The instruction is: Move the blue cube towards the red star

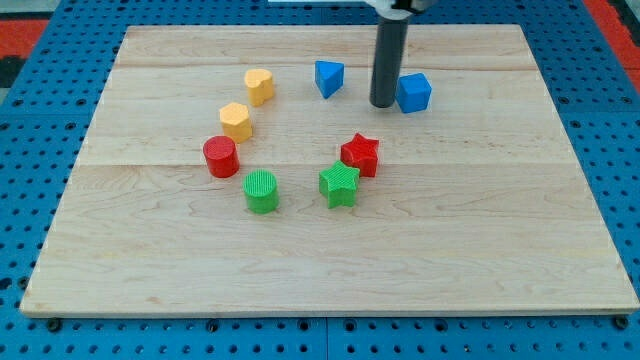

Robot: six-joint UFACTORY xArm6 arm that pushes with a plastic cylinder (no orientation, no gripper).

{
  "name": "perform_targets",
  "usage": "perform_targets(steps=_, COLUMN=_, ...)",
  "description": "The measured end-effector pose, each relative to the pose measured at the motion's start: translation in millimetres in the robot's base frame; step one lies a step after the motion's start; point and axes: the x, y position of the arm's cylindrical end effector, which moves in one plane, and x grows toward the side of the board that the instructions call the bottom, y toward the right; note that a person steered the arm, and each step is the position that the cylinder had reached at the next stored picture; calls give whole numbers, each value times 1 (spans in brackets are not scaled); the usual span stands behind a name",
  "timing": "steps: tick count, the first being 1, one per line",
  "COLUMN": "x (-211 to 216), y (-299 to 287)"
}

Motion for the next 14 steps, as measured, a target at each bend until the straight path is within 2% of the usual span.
perform_targets(steps=1, x=-42, y=7)
perform_targets(steps=2, x=-47, y=37)
perform_targets(steps=3, x=10, y=33)
perform_targets(steps=4, x=17, y=18)
perform_targets(steps=5, x=-19, y=73)
perform_targets(steps=6, x=3, y=134)
perform_targets(steps=7, x=37, y=138)
perform_targets(steps=8, x=37, y=111)
perform_targets(steps=11, x=35, y=-31)
perform_targets(steps=12, x=8, y=2)
perform_targets(steps=13, x=-12, y=-33)
perform_targets(steps=14, x=-4, y=-65)
